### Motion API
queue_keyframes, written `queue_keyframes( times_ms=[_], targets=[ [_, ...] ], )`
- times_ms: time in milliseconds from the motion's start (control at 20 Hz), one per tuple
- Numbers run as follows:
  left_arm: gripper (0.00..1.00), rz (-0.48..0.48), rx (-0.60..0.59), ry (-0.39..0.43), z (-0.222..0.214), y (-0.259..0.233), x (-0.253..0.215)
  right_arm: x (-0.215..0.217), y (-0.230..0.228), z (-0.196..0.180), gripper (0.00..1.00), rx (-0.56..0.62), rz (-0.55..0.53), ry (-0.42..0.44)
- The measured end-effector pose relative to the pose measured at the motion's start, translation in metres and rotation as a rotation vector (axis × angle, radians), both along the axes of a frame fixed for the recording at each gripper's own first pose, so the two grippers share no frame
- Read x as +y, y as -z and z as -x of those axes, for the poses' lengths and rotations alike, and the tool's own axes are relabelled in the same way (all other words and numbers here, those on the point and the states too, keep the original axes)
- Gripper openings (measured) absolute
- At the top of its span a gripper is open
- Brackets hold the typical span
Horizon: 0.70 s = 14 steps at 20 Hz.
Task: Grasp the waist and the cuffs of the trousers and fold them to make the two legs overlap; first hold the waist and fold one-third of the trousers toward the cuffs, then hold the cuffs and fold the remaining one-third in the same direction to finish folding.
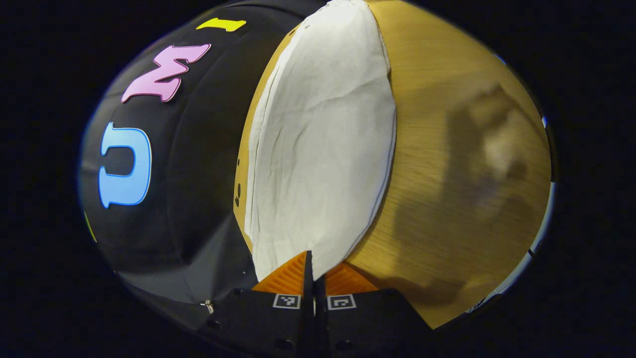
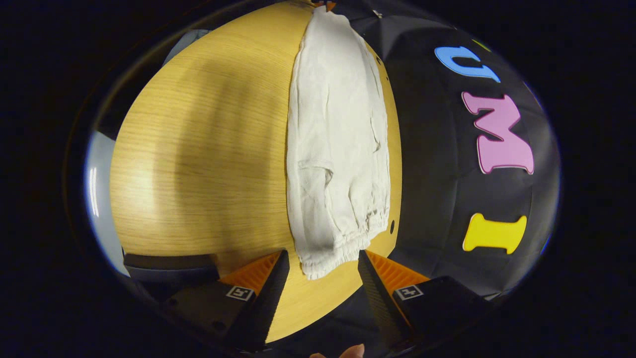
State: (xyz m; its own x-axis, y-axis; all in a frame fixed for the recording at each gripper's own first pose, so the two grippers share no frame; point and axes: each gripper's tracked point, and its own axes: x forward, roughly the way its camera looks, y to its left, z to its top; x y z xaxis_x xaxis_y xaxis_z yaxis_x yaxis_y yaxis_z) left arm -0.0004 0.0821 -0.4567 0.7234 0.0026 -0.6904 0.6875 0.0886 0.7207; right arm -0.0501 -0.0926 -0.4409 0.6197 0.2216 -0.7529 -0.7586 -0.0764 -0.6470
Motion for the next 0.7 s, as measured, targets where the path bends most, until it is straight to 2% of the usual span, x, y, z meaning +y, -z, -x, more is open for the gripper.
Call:
queue_keyframes(
  times_ms=[50,150,300,400,450,550,600,650,700],
  targets=[
    [0.05,-0.003,-0.002,-0.004,0.000,0.000,0.000,0.007,0.002,-0.016,0.81,-0.023,0.001,-0.003],
    [0.05,-0.011,0.000,-0.012,-0.001,0.000,0.000,0.014,0.011,-0.036,0.85,-0.026,-0.010,0.004],
    [0.05,-0.024,0.012,-0.013,-0.001,0.000,0.000,0.017,0.020,-0.054,0.84,0.007,0.003,-0.007],
    [0.05,-0.026,0.016,-0.016,-0.002,0.001,0.000,0.016,0.028,-0.048,0.72,0.036,0.025,-0.012],
    [0.05,-0.025,0.017,-0.017,-0.002,0.001,-0.001,0.013,0.034,-0.046,0.51,0.048,0.042,-0.007],
    [0.05,-0.015,0.017,-0.032,-0.002,0.001,-0.002,0.012,0.036,-0.044,0.22,0.056,0.043,0.024],
    [0.05,0.001,0.027,-0.043,-0.002,0.000,-0.002,0.015,0.036,-0.040,0.12,0.080,0.019,0.037],
    [0.05,0.025,0.047,-0.064,-0.002,0.001,-0.003,0.017,0.035,-0.036,0.12,0.105,-0.008,0.057],
    [0.05,0.053,0.072,-0.085,-0.001,0.001,-0.003,0.017,0.032,-0.029,0.07,0.135,-0.031,0.073]
  ],
)
